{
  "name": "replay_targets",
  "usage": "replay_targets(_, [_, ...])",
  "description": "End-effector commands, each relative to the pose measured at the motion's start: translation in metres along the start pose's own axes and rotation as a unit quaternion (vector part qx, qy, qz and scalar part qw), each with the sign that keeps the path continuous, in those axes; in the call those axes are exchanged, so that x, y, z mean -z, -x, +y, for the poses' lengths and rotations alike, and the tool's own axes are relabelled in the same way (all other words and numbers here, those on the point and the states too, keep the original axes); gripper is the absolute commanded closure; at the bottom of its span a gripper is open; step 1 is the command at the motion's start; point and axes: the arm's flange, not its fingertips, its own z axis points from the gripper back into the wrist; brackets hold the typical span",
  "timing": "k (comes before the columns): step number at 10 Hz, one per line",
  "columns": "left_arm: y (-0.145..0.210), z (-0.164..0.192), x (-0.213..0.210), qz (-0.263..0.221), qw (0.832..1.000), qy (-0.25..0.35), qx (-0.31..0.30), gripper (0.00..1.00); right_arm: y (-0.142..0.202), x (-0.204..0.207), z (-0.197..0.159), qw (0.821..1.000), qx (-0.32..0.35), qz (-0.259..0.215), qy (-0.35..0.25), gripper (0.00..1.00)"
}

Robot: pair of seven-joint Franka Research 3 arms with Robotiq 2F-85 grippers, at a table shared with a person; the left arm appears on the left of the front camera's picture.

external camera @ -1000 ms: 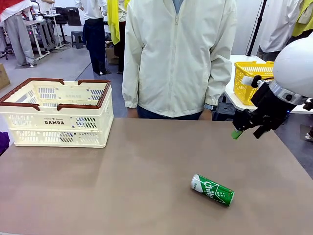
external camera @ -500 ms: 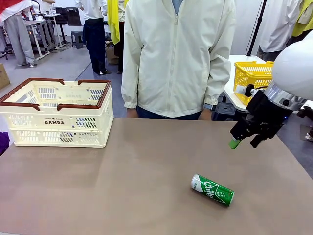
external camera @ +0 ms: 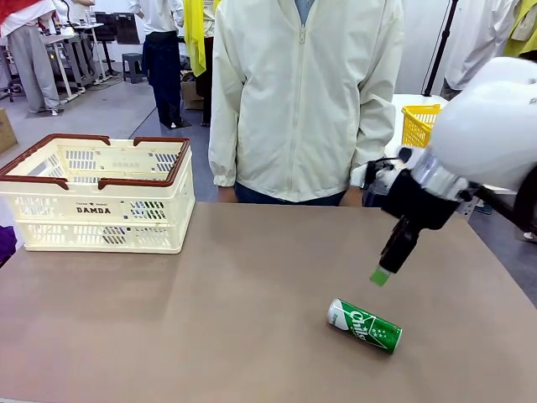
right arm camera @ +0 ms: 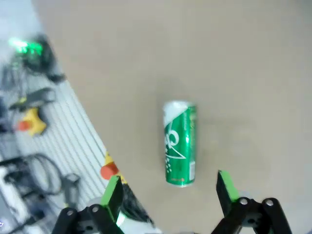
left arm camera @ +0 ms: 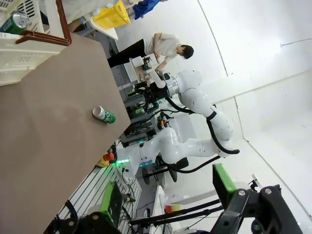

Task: Place the drinks into the Shopping basket.
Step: Pick up one drink and place it into the Shopping basket.

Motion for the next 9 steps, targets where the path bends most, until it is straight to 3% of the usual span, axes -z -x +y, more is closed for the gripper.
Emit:
replay_targets(1, [0.000, -0.003, 0.001, -0.006, 1.000, 0.014, 0.001, 0.00, 0.000, 0.014, -0.013, 0.996, -0.070, -0.002, 0.059, 0.00])
replay_targets(2, [0.000, -0.003, 0.001, -0.006, 1.000, 0.014, 0.001, 0.00, 0.000, 0.000, 0.000, 1.000, 0.000, 0.000, 0.000, 0.00])
replay_targets(3, [0.000, -0.003, 0.001, -0.006, 1.000, 0.014, 0.001, 0.00, -0.006, 0.008, 0.002, 0.999, -0.051, 0.012, 0.015, 0.00])
replay_targets(5, [0.000, -0.003, 0.001, -0.006, 1.000, 0.014, 0.001, 0.00, -0.008, 0.024, -0.003, 0.997, -0.059, 0.037, 0.020, 0.00])
replay_targets(9, [0.000, -0.003, 0.001, -0.006, 1.000, 0.014, 0.001, 0.00, 0.002, 0.102, -0.014, 0.996, -0.015, 0.077, 0.036, 0.00])
